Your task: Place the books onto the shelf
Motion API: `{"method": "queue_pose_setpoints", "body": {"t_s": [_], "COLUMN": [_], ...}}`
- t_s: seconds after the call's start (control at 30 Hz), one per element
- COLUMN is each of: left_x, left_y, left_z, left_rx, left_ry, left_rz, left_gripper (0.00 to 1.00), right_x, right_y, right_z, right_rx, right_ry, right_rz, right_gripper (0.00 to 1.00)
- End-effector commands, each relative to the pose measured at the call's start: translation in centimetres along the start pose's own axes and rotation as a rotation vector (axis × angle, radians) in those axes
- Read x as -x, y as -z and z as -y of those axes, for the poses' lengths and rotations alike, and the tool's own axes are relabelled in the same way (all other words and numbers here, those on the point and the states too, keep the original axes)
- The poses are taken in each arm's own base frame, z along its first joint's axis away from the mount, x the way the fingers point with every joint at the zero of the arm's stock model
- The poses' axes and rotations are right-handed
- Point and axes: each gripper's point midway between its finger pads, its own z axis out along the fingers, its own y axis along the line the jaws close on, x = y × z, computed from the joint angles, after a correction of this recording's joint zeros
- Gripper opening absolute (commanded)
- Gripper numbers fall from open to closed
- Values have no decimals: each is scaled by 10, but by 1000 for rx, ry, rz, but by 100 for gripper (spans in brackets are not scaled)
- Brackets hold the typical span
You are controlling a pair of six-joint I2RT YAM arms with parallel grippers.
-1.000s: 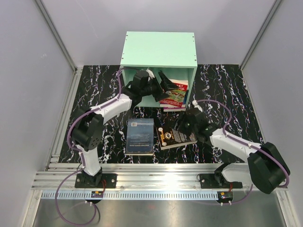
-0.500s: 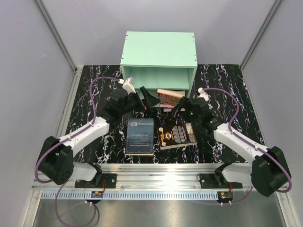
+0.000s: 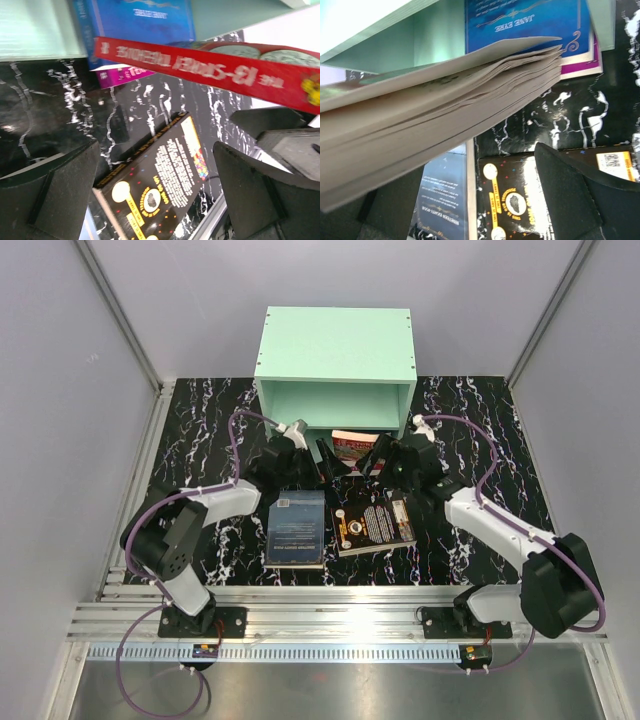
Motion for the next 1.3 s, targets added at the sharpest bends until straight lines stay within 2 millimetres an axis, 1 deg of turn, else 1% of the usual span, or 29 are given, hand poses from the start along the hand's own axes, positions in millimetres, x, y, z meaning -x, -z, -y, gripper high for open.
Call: {"method": "queue_pose_setpoints", "body": {"t_s": [0.0, 0.03, 0.07, 0.13, 0.17, 0.23, 0.37, 0.63, 0.7, 0.8, 0.9, 0.97, 1.03, 1.1, 1.17, 1.2, 1.27], "left_x": [20, 18, 16, 15, 14, 13, 9, -1, -3, -11, -21, -31, -38, -45, -51, -56, -66], "left_y": [-2, -2, -3, -4, -5, -6, -9, -9, -7, -5, -4, -1, 2, 4, 5, 6, 8], "left_z": [34, 33, 32, 32, 31, 31, 30, 31, 31, 30, 28, 28, 30, 27, 25, 21, 13], "left_rx": [-120, -119, -116, -115, -114, -113, -106, -104, -102, -92, -83, -83, -84, -70, -61, -53, -38], "left_ry": [-31, -29, -28, -27, -25, -19, -10, 0, 2, 2, 6, 15, 16, 19, 23, 28, 41], "left_rz": [60, 57, 50, 49, 46, 44, 39, 31, 31, 24, 16, 3, 0, -12, -17, -22, -38], "left_gripper": [99, 99, 99, 99, 99, 99, 99, 99, 99, 99, 99, 99, 99, 99, 99, 99, 99], "right_x": [17, 17, 24, 27, 33, 39, 44, 36, 30, 29, 28, 28, 21, 15, 6, -3, -10], "right_y": [9, 13, 22, 35, 40, 51, 64, 54, 53, 51, 54, 58, 62, 66, 67, 67, 72], "right_z": [-25, -28, -35, -40, -47, -53, -57, -50, -52, -52, -53, -57, -61, -62, -58, -56, -56], "right_rx": [95, 113, 146, 188, 221, 251, 276, 247, 262, 264, 284, 312, 358, 394, 423, 445, 482], "right_ry": [-38, -44, -57, -78, -83, -97, -104, -125, -131, -149, -172, -194, -225, -254, -309, -318, -362], "right_rz": [38, 42, 64, 81, 109, 132, 154, 126, 101, 96, 100, 103, 83, 65, 52, 37, 14], "right_gripper": [96, 95, 96, 96, 96, 96, 97, 97, 97, 97, 98, 98, 99, 99, 99, 99, 100]}}
